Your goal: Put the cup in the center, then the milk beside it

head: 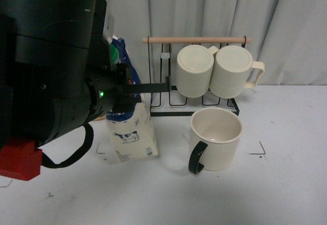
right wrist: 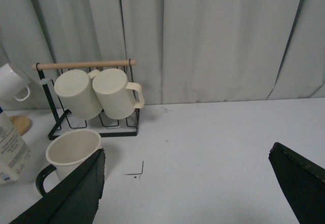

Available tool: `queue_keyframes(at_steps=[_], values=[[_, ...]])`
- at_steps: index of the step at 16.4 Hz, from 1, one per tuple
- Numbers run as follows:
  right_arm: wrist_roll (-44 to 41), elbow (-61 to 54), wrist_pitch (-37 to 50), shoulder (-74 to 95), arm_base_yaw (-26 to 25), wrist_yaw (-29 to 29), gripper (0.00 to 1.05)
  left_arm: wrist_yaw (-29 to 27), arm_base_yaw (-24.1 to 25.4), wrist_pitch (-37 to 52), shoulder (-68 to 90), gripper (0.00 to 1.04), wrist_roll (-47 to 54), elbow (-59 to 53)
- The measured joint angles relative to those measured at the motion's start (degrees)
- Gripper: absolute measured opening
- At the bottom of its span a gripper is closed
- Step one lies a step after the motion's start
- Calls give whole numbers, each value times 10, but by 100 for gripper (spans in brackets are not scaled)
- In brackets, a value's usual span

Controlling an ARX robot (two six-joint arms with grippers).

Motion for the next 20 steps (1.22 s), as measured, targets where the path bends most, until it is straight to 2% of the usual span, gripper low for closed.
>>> queue_keyframes(at_steps=[5, 11, 16, 20], values=[[0, 0, 0, 0, 0, 0, 98, -9, -24, 8, 52, 3, 5, 21], [0, 0, 0, 0, 0, 0, 98, -8, -31, 5, 57, 3, 3, 28], [0, 0, 0, 0, 0, 0, 98, -2, -36, 5, 48, 49, 1, 43], [0, 0, 0, 0, 0, 0, 98, 46, -42, -5, -19, 92, 21, 0]])
